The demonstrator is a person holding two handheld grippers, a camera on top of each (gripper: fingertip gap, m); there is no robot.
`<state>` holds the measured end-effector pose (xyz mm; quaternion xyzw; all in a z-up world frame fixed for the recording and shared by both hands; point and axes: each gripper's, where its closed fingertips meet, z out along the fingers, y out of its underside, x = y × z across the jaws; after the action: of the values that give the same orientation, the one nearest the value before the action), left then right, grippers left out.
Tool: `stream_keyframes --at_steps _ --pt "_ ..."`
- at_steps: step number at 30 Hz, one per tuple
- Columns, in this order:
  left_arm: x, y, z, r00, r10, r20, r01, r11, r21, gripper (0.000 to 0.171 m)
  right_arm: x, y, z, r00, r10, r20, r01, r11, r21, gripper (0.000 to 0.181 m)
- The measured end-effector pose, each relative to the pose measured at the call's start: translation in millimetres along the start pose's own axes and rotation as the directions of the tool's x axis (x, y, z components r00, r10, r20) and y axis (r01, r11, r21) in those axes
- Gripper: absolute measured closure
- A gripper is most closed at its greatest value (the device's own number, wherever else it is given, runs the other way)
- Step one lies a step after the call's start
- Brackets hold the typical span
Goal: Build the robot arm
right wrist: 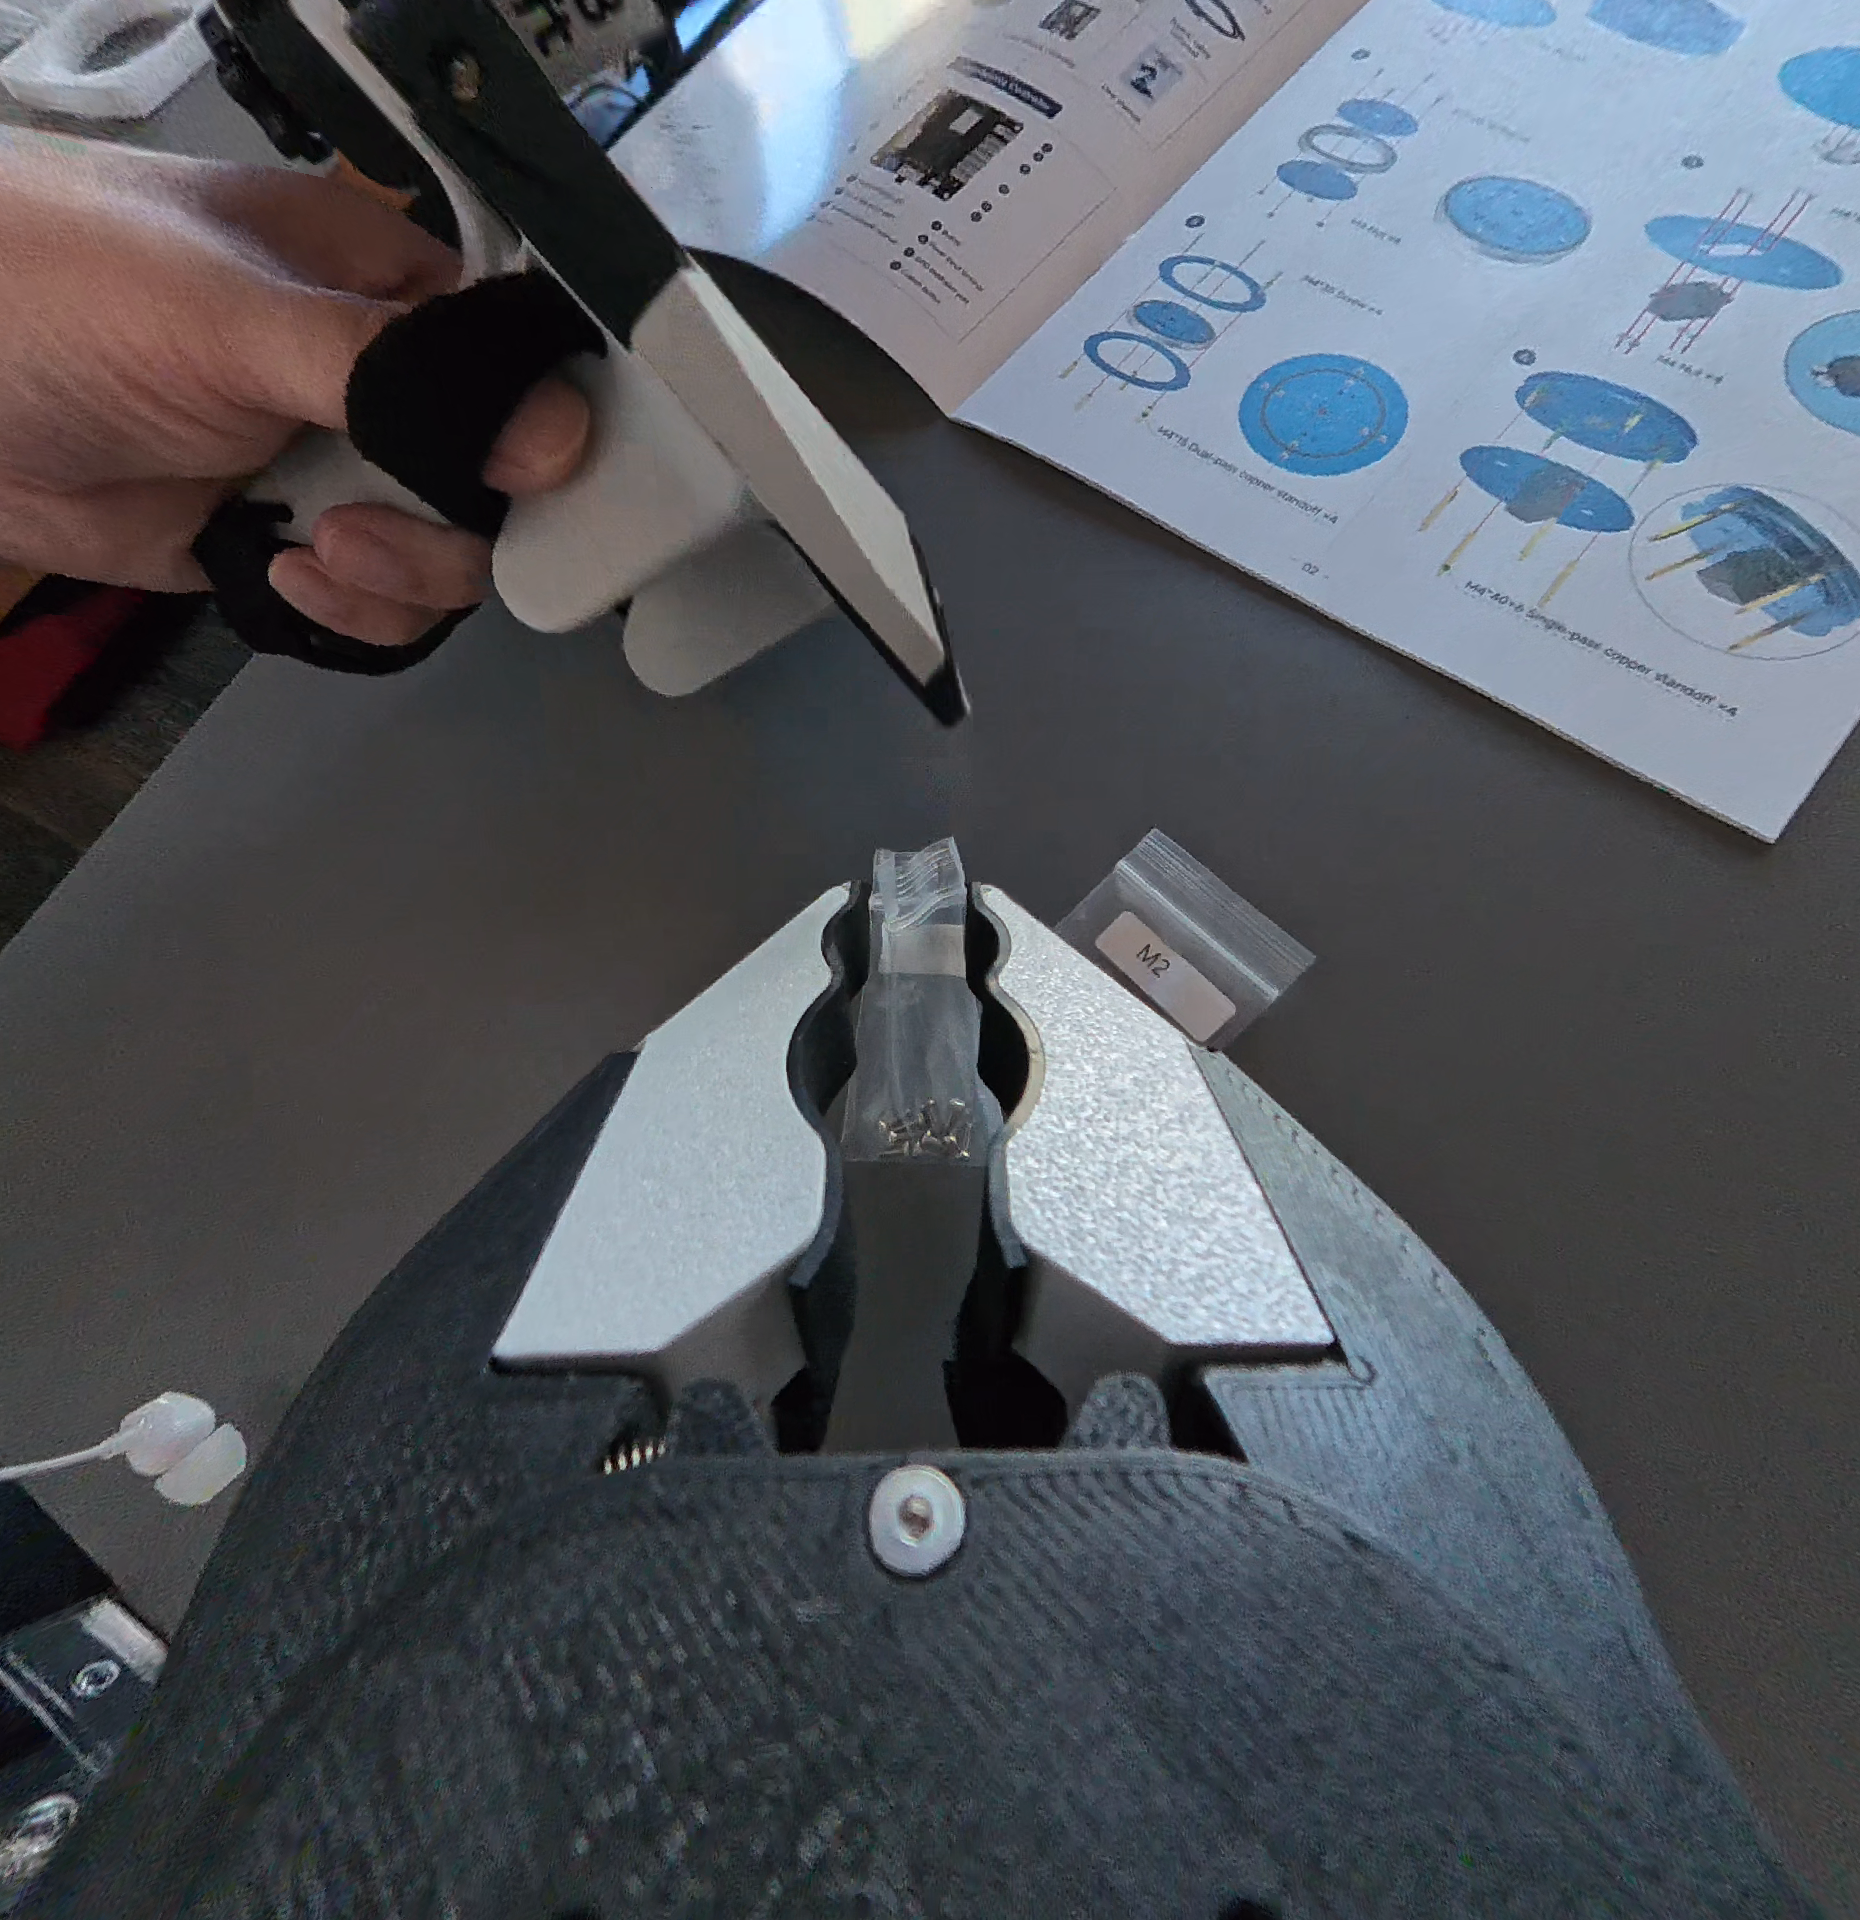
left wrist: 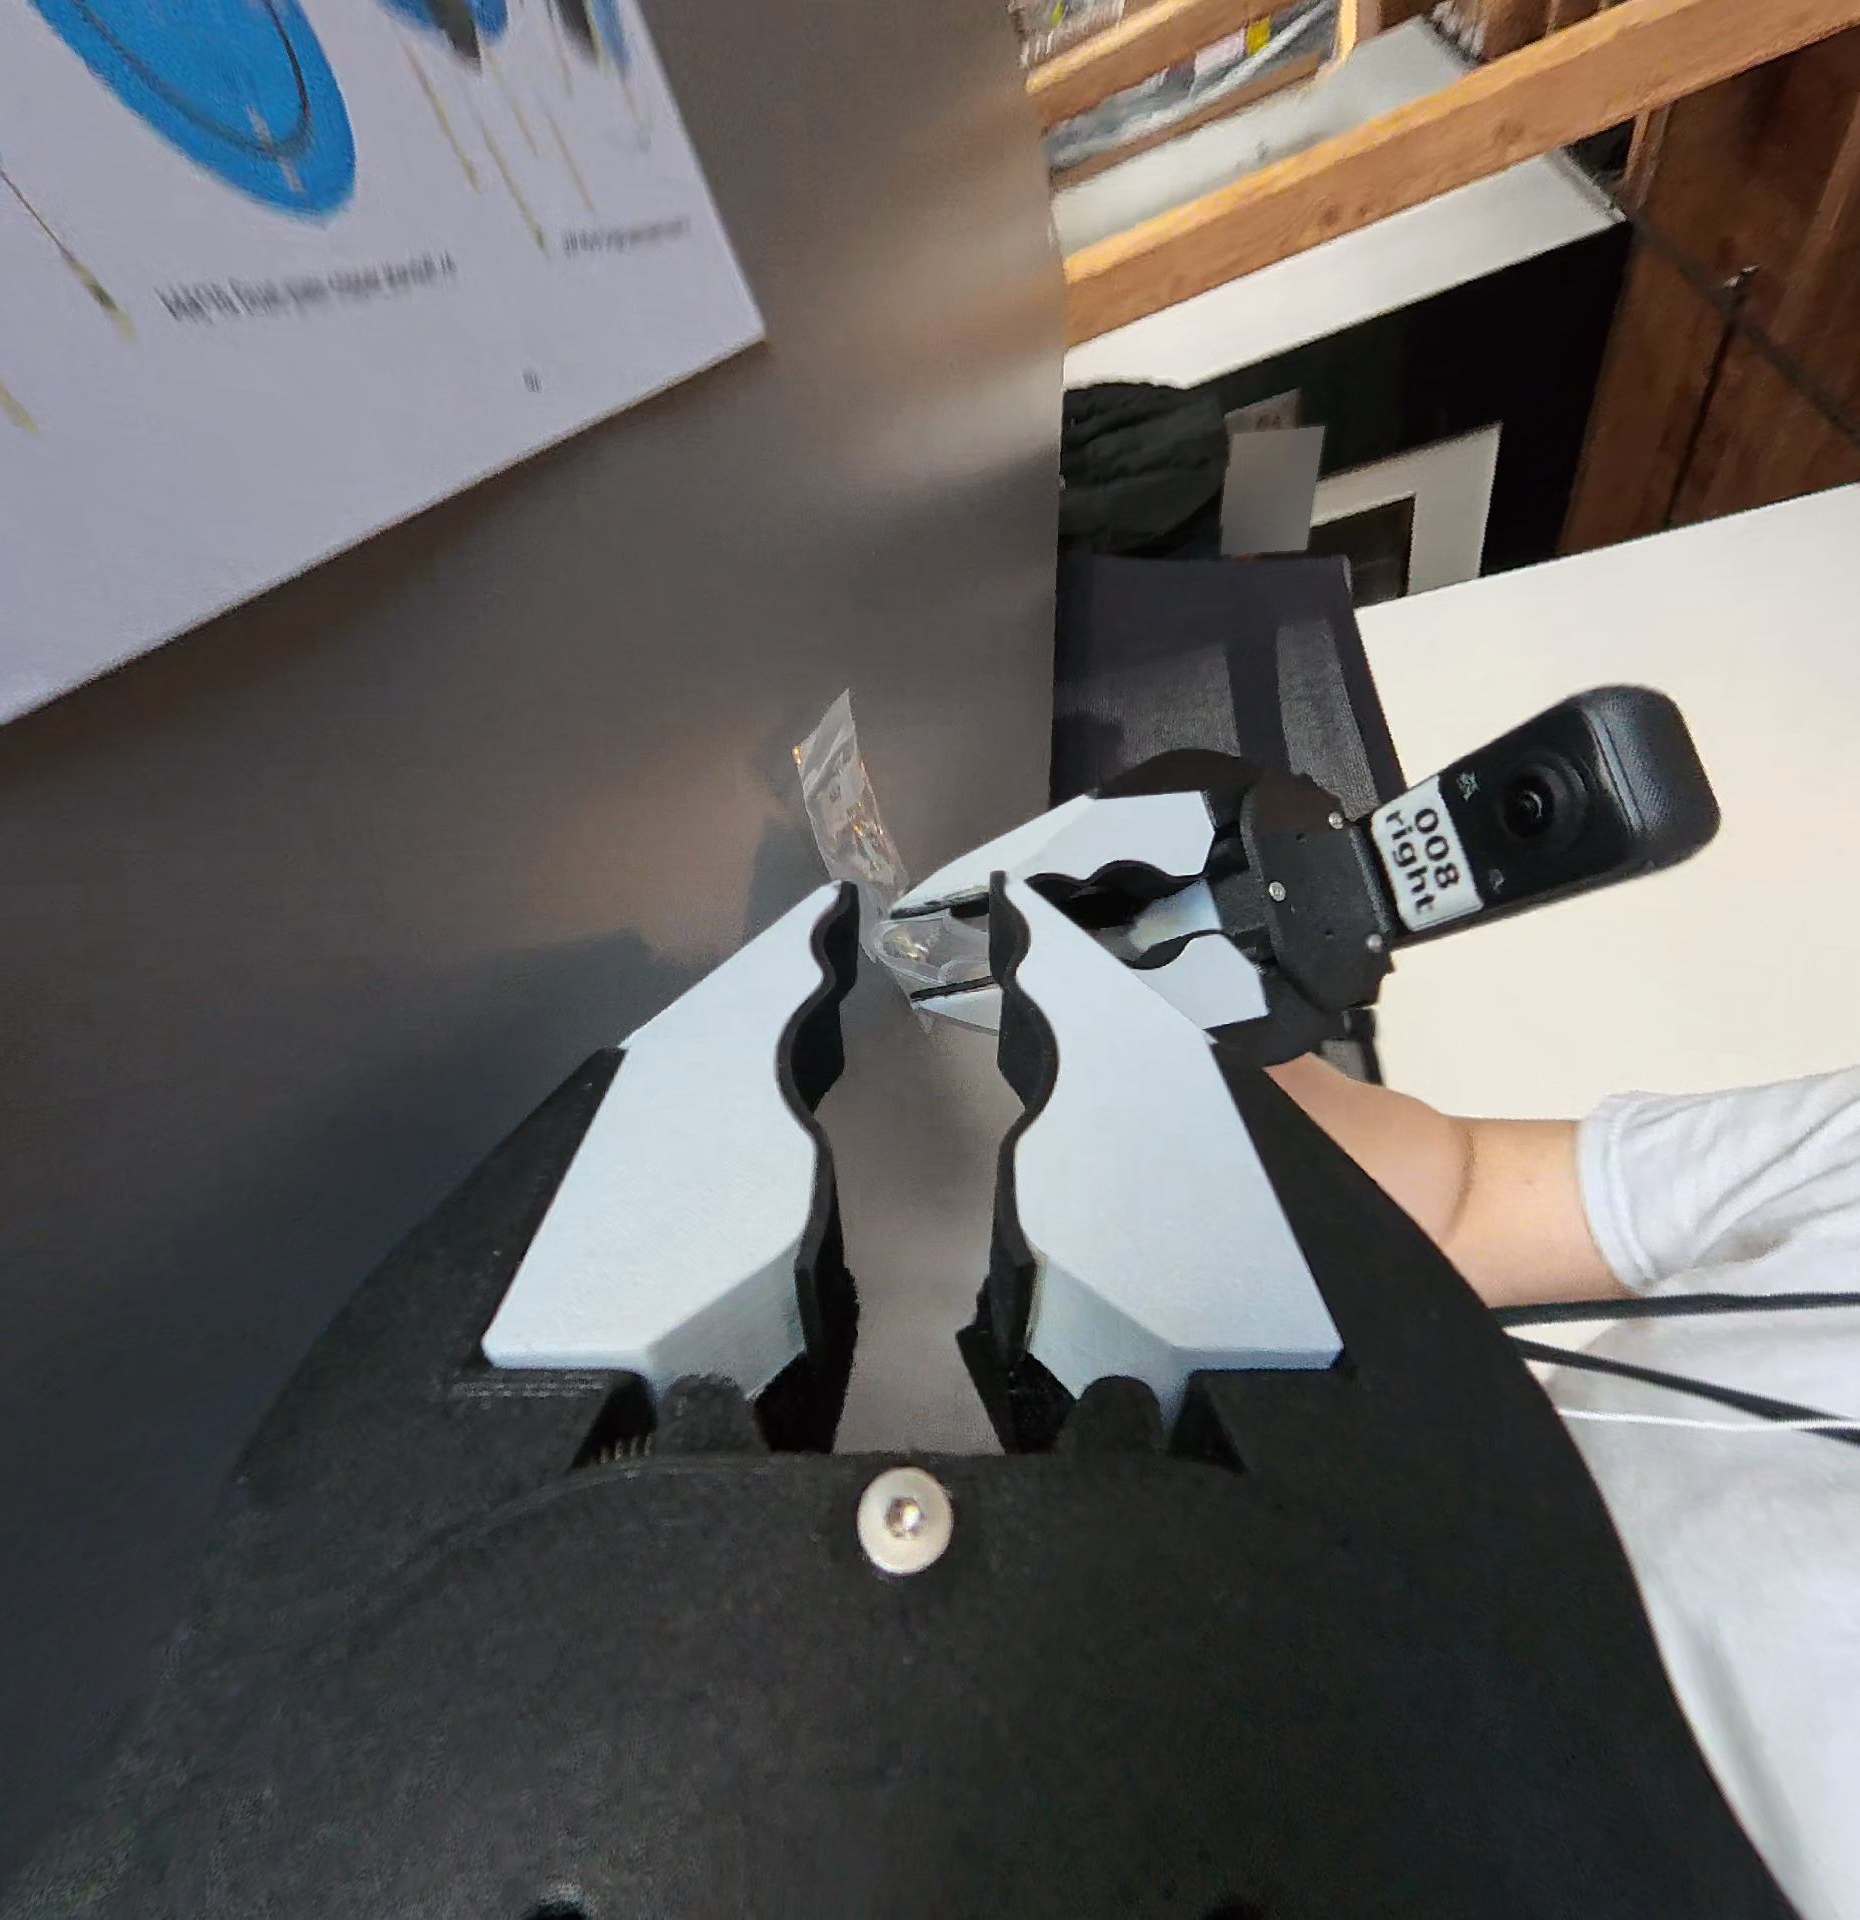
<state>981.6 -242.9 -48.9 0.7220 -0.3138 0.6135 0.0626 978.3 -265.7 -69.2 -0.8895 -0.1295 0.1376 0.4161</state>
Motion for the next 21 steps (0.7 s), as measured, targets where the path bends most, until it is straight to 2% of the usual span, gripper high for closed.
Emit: stream_keyframes --at_steps 2,4,7,10,16,21 --pt "1.4 -6.0 -8.9 0.994 0.104 0.03 -0.106 0.991 0.085 0.144 1.9 1.2 -3.0 1.0 -0.001 0.007 0.001 0.999 -0.038 0.165" --pt "2.6 -7.5 -14.8 0.963 0.248 0.103 -0.26 0.955 0.139 0.14 5.1 -1.4 -8.1 1.0 -0.001 0.01 0.001 0.999 -0.052 0.165" --pt "-1.1 -6.0 -17.7 0.842 0.463 0.276 -0.509 0.852 0.125 0.134 13.9 0.1 -15.3 1.0 0.0 0.005 0.001 0.995 -0.098 0.164" --pt "3.9 -11.0 -17.2 0.72 0.577 0.385 -0.655 0.748 0.105 0.13 28.2 1.1 -22.9 1.0 -0.018 -0.019 0.015 0.99 -0.138 0.164" --pt "-4.7 -18.4 -14.3 0.581 0.631 0.514 -0.743 0.669 0.019 0.127 62.3 3.5 -35.9 0.999 0.003 -0.052 -0.014 0.978 -0.209 0.165" --pt "-11.9 -21.7 -15.9 0.554 0.609 0.568 -0.739 0.674 -0.002 0.129 88.0 15.3 -40.4 0.998 0.03 -0.062 -0.047 0.958 -0.284 0.165"
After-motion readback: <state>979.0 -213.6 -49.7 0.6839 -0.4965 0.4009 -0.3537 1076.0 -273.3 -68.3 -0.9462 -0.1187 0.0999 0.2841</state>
